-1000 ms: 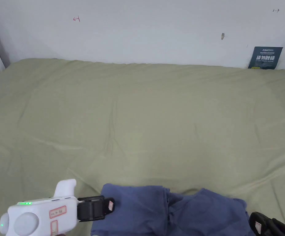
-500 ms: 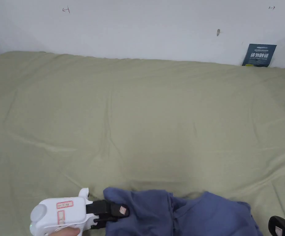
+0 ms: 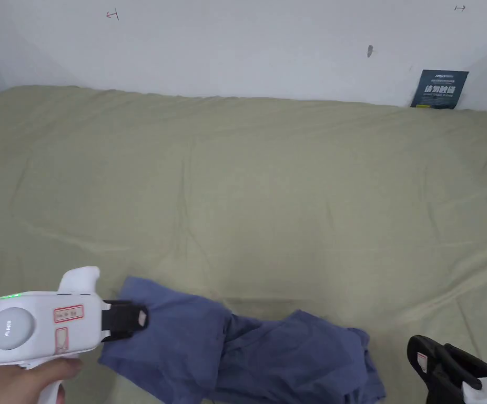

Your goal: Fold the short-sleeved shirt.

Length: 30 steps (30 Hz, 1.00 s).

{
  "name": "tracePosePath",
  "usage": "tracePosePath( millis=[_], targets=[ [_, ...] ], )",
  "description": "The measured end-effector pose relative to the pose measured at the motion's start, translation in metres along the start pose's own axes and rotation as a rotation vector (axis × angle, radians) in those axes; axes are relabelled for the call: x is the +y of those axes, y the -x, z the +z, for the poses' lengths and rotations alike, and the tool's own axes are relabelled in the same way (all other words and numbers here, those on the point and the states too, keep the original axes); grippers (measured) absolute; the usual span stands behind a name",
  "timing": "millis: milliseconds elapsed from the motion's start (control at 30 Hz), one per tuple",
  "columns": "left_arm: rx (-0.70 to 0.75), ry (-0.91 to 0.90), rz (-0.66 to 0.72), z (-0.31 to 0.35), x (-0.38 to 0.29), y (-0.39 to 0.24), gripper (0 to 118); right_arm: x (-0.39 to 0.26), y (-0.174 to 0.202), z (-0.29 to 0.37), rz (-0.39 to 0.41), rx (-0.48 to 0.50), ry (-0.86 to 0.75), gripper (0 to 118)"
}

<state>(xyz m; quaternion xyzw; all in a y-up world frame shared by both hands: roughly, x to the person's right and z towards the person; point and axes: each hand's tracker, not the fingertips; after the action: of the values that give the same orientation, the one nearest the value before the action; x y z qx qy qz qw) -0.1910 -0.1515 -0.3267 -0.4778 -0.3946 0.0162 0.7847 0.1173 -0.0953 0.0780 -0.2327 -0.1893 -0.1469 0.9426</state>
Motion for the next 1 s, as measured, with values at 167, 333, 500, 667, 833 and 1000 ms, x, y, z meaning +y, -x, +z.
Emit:
tracePosePath(
  millis=[167, 333, 500, 667, 833, 1000],
  targets=[
    [-0.146, 0.042, -0.252, -0.01, -0.006, -0.129, 9, -0.008, -0.007, 0.014, 0.007, -0.053, -0.038, 0],
    [-0.143, 0.158, -0.279, -0.102, -0.055, -0.231, 9, -0.016, -0.027, 0.03, -0.01, -0.09, -0.056, 0],
    [-0.191, 0.179, -0.162, -0.135, -0.082, -0.234, 63, -0.021, -0.048, 0.041, -0.058, -0.126, -0.061, 0],
    [-0.216, -0.143, -0.134, -0.064, -0.061, -0.225, 106, -0.024, -0.06, 0.04, -0.065, -0.136, -0.065, 0],
    [-0.125, 0.062, -0.054, -0.058, -0.06, -0.215, 87, -0.031, -0.059, 0.032, -0.098, -0.119, -0.042, 0],
    [-0.363, 0.208, 0.072, -0.129, -0.093, -0.215, 20, -0.029, -0.049, 0.027, -0.076, -0.12, -0.026, 0]
  ],
)
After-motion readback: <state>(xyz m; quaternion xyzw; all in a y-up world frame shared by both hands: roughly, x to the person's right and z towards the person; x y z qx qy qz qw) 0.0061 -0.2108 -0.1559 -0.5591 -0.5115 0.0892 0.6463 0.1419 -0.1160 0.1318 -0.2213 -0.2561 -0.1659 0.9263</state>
